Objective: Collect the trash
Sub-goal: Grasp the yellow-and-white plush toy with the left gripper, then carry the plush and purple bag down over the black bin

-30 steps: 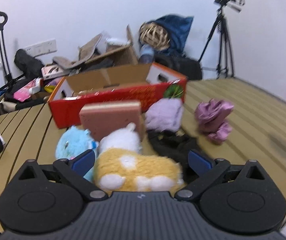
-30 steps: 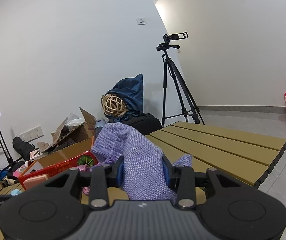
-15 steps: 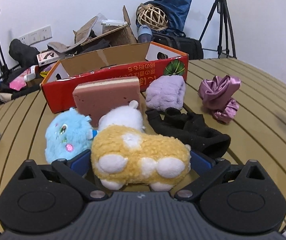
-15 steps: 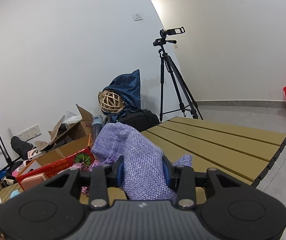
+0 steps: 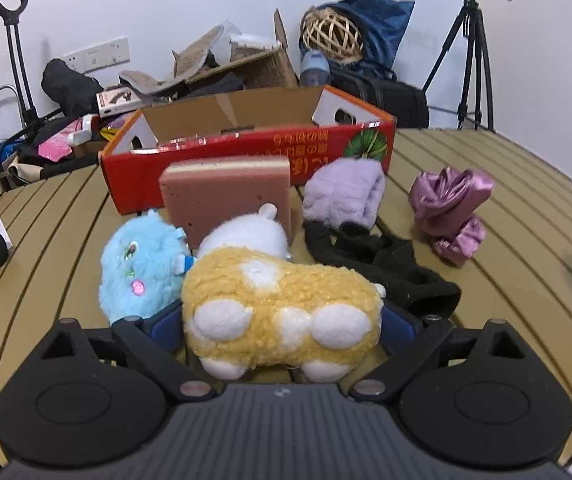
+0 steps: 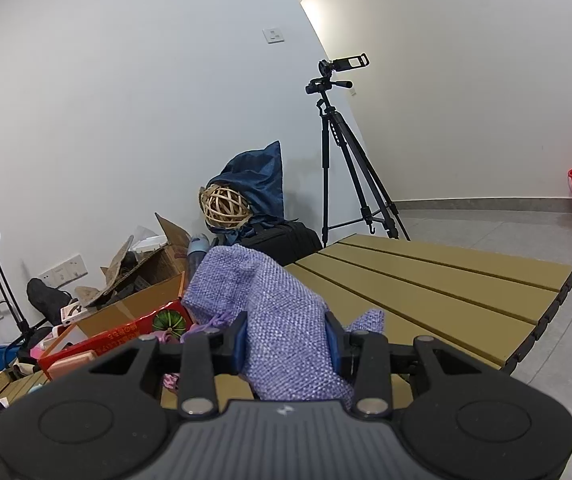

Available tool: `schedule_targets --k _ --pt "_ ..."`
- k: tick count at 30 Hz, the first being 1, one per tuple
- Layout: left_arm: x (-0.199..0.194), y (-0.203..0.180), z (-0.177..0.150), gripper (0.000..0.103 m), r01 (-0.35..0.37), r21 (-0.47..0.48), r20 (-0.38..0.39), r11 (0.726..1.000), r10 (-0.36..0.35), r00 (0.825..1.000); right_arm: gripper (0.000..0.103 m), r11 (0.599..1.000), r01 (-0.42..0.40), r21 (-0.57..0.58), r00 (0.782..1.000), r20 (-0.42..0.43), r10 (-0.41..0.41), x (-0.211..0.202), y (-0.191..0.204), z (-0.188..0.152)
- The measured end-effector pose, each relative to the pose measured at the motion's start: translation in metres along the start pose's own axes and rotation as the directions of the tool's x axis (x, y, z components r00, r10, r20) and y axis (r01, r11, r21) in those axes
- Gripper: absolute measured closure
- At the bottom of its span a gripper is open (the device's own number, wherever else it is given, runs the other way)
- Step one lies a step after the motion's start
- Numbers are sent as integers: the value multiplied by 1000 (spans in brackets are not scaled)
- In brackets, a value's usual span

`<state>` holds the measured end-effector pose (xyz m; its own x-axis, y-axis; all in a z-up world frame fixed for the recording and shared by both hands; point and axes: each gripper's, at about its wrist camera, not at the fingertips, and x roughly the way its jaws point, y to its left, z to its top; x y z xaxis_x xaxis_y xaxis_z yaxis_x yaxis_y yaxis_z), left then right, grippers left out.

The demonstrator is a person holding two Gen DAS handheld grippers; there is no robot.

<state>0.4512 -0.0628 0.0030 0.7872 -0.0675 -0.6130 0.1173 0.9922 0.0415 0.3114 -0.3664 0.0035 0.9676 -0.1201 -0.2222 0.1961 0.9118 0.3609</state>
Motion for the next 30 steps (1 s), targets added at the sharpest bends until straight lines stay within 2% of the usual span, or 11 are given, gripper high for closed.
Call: schedule_targets --k 16,30 --pt "-82 1 -4 7 3 -34 92 999 0 996 67 998 -61 -3 998 -13 61 -11 -2 2" --pt "-155 11 -35 7 -38 -85 112 996 48 993 67 988 -143 -64 989 -52 140 -33 7 -5"
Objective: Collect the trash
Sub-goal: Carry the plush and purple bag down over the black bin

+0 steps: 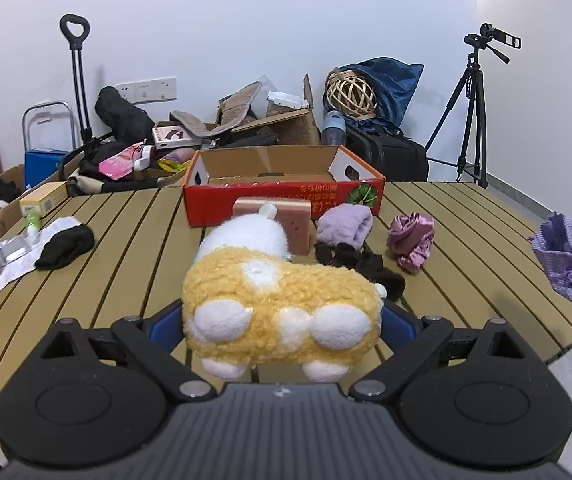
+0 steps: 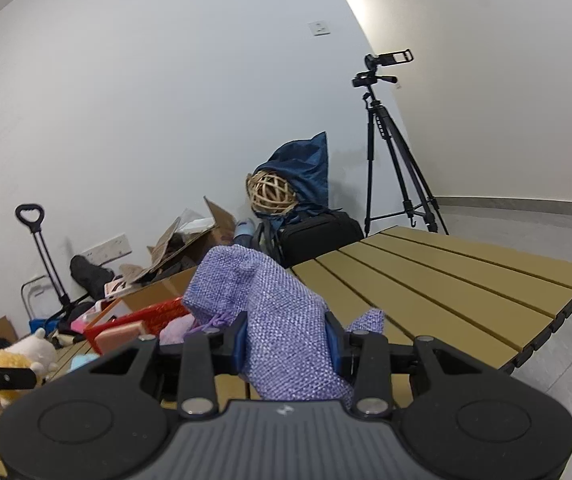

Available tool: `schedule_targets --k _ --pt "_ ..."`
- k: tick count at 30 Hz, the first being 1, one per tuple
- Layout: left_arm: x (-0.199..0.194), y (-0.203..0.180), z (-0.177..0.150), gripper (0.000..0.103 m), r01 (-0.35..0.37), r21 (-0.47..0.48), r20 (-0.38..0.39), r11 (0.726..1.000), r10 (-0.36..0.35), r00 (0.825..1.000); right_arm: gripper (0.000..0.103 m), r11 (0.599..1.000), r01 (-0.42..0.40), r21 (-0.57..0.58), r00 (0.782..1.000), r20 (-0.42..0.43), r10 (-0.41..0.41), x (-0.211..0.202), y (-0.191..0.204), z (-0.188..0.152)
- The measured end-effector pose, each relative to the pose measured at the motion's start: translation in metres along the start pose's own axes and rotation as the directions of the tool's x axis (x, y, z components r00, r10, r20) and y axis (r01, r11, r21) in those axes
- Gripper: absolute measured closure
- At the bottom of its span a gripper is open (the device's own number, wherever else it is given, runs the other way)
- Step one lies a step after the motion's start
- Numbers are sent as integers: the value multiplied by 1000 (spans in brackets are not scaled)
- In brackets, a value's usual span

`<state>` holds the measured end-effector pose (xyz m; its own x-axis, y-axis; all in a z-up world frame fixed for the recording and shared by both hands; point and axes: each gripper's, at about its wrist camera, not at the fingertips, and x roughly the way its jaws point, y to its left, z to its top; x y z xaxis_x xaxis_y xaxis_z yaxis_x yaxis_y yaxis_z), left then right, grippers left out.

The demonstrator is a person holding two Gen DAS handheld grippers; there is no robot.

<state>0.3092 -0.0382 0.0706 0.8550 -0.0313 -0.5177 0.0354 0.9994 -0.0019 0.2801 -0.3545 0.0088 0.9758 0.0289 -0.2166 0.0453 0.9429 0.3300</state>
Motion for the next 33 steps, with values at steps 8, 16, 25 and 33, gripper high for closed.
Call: schedule_targets --k 8,16,25,33 --pt "-30 14 -19 6 -17 -28 -6 999 17 1000 67 999 -23 -41 1000 -19 22 -17 8 -10" --pt "-52 30 -48 6 -36 -51 -34 998 34 999 67 996 -59 -62 996 -74 54 -38 21 -32" --pt "-75 44 -80 6 -35 -55 -54 998 32 998 67 992 -78 -104 985 -159 61 -59 32 -65" --pt "-89 51 -112 6 -36 -50 -85 998 32 996 67 989 -65 -136 968 -247 30 -64 35 -93"
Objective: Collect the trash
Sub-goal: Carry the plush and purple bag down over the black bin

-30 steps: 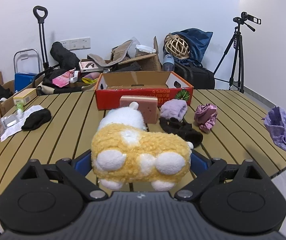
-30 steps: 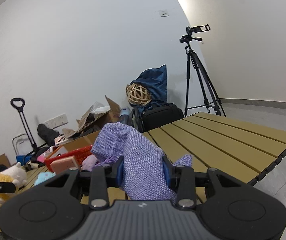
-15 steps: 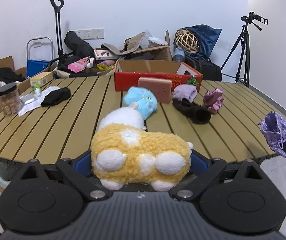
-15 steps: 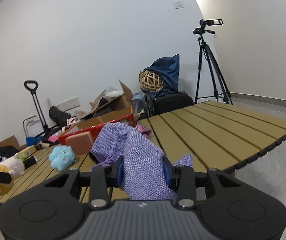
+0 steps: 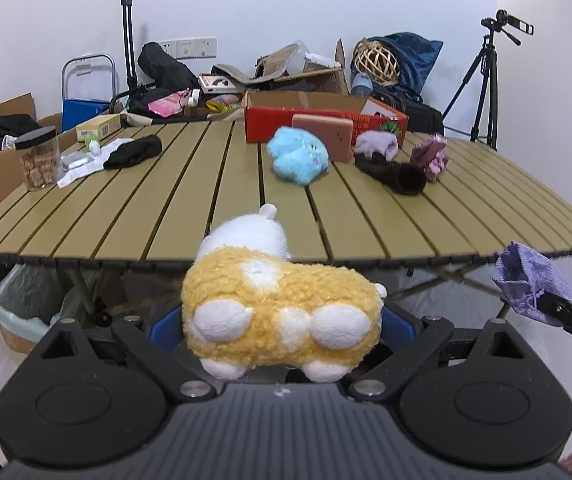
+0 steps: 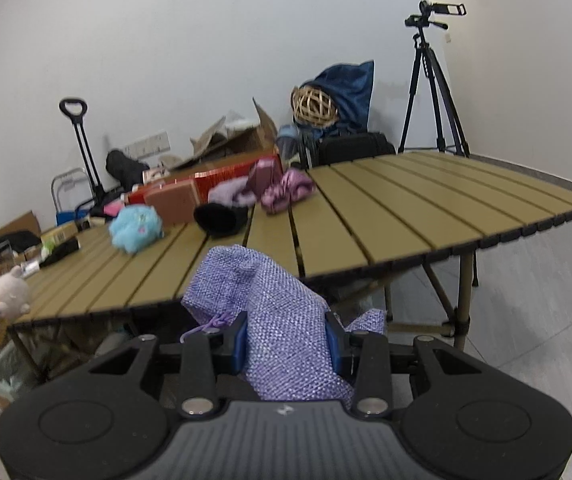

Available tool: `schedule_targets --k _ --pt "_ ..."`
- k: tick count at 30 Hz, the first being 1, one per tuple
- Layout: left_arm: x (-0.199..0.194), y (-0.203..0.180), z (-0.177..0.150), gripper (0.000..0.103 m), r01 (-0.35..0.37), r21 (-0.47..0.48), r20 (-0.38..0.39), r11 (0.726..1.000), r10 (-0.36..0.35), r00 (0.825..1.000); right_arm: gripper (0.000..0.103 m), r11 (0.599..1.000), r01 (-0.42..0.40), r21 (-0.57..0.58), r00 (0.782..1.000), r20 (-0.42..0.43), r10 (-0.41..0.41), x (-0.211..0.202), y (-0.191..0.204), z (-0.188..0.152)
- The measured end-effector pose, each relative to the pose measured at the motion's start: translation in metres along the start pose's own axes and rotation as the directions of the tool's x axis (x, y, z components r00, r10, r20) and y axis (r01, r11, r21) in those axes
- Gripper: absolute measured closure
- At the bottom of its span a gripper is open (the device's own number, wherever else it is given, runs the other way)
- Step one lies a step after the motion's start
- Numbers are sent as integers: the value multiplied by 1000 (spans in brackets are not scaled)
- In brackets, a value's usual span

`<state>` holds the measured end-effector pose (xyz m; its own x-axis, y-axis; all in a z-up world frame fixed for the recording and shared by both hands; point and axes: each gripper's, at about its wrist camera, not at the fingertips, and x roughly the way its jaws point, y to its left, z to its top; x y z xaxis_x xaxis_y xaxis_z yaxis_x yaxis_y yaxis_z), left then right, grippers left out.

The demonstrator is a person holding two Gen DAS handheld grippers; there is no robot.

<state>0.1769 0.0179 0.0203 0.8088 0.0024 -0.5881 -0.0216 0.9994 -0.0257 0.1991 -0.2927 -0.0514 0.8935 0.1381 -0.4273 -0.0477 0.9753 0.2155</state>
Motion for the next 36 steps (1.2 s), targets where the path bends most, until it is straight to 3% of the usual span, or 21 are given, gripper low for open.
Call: schedule_targets --k 11,22,36 --pt "14 5 -44 6 -1 17 -90 1000 3 996 67 997 20 -78 984 -173 -34 8 20 -46" --pt "47 10 -79 7 -23 25 -195 999 27 980 67 987 40 -153 937 -338 -90 18 39 -92" --pt "78 24 -110 7 -57 17 -322 998 59 945 67 975 79 -208 888 -431 -163 36 45 -114"
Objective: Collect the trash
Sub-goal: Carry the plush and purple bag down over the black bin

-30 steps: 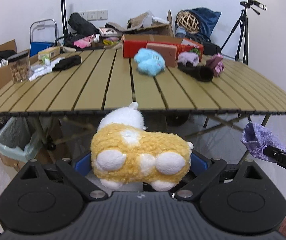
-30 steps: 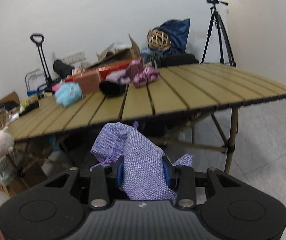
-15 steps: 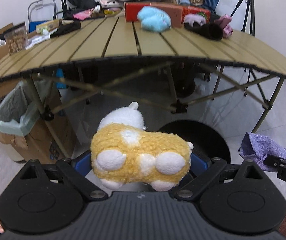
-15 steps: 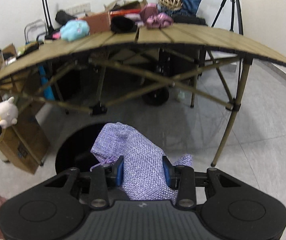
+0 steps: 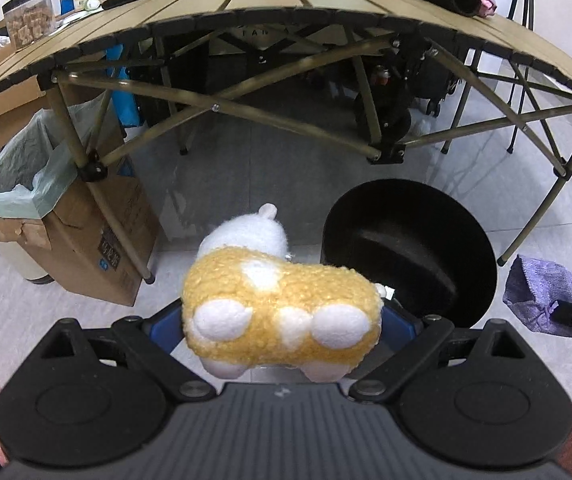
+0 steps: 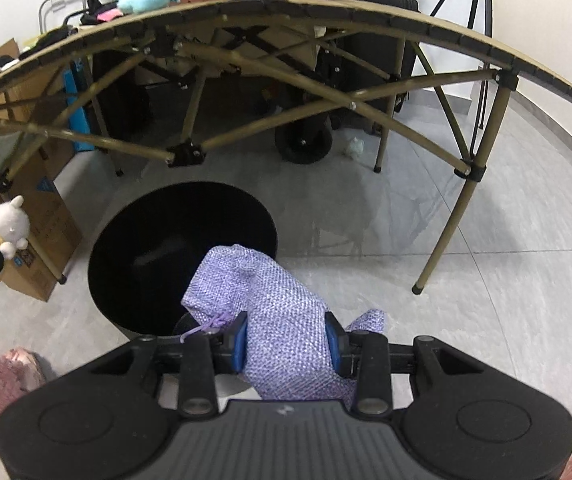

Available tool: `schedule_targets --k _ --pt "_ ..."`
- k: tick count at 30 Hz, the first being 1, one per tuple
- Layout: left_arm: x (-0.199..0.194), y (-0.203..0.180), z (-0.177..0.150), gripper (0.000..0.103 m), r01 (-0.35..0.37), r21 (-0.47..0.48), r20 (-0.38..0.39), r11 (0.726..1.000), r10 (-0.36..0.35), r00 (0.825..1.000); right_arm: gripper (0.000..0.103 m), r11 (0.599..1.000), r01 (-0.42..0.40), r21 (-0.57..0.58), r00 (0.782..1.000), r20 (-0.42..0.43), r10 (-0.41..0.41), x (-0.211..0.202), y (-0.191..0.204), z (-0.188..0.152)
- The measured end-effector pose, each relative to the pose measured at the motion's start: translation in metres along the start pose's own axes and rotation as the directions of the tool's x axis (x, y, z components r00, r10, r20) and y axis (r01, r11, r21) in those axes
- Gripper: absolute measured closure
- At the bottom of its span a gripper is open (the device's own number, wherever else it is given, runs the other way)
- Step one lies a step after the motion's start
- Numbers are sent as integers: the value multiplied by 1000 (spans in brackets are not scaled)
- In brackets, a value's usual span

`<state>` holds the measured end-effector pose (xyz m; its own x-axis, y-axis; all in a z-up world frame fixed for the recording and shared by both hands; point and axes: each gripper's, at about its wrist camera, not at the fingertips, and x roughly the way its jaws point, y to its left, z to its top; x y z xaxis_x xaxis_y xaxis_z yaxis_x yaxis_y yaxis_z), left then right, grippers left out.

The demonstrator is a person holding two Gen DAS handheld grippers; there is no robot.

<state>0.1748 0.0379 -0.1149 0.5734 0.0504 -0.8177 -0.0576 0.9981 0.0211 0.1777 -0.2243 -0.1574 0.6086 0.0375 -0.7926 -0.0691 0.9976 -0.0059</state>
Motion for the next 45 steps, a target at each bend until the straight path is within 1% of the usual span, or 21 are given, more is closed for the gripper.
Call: schedule_targets --k 6,10,18,25,34,41,45 --pt "16 0 -2 7 -20 -4 -61 1000 20 998 67 1000 16 1 999 -42 -16 5 0 -4" --pt "23 -3 -3 7 -23 1 -84 1000 23 996 67 1000 31 -5 996 -78 -31 11 1 -7" --pt "29 -13 0 7 -8 24 -96 1000 10 995 67 999 51 0 992 -117 -50 18 1 -7" --pt "32 -37 7 6 24 76 -90 997 -17 996 67 996 81 41 987 -142 -75 29 -8 -6" --pt "40 -73 21 6 74 122 -102 990 -61 993 67 987 120 111 984 -143 -103 37 -25 0" --pt "54 -95 32 6 89 135 -127 987 -71 989 67 975 158 155 984 -110 -142 35 -44 13" --pt "64 -105 40 6 85 139 -139 987 -65 988 67 973 157 172 986 -80 -145 29 -50 22"
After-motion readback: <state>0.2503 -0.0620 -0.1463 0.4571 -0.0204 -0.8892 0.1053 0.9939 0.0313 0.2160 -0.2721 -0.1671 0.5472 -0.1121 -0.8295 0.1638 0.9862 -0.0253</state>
